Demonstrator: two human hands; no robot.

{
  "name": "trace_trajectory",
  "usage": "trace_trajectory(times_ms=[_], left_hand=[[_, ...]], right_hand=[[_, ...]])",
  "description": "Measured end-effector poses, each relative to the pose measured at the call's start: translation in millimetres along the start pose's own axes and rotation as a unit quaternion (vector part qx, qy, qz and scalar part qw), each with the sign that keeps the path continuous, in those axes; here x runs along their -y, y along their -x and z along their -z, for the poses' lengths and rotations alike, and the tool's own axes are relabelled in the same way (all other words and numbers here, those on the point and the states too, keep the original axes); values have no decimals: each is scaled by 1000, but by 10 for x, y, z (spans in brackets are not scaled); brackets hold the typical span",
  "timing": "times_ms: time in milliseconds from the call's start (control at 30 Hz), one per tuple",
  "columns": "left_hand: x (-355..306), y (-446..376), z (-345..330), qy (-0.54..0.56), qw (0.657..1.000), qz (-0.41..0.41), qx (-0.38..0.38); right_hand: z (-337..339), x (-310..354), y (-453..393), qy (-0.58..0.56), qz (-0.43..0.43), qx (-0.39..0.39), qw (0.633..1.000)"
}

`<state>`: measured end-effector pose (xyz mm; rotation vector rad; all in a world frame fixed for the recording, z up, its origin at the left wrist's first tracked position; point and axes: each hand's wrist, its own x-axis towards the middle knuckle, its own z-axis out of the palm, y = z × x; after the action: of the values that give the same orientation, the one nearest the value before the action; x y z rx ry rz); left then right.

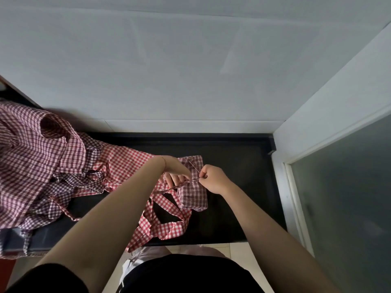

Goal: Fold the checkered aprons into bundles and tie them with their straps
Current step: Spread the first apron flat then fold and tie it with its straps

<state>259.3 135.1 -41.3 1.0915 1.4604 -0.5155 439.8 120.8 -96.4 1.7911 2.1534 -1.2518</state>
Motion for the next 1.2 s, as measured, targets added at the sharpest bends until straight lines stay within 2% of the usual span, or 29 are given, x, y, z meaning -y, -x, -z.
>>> trace_trajectory(times_ms=[100, 200, 267, 367, 433, 500, 600, 733, 833, 933, 1000, 1200], left_hand=[[-99, 76, 9, 15, 1000, 24, 5], [-93, 47, -97, -19, 999, 0, -25], [-24, -47, -215, -36, 998, -13, -57], [95, -218, -317, -6, 993, -20, -116], [136, -231, -339, -47, 986, -37, -157], [134, -223, -377, -79, 973, -73, -204], [72, -196, -455, -24, 956, -157, -248], [66, -227, -545, 80, 939, -218, -252], [154, -291, -572, 192, 928, -206, -244], [203, -329, -580, 229, 921, -189, -253], [190, -345, -582, 236, 917, -186, -262], [135, -377, -625, 138, 930, -224, -257]], right_hand=[[-6, 20, 10, 13, 6, -11, 1000], [-41, 9, 20, 3, 0, -27, 1000], [-84, 1, 22, -11, -6, -40, 999], [-155, 9, 38, -42, -22, -65, 997], [-184, 16, 59, -57, -35, -77, 995], [-208, 15, 69, -68, -44, -77, 994], [-212, 45, 80, -70, -55, -66, 994], [-220, 86, 111, -73, -75, -63, 992], [-209, 78, 139, -80, -78, -66, 992], [-173, 70, 179, -73, -69, -50, 994], [-126, 70, 201, -58, -71, -49, 995], [58, 141, 205, -66, -63, -9, 996]])
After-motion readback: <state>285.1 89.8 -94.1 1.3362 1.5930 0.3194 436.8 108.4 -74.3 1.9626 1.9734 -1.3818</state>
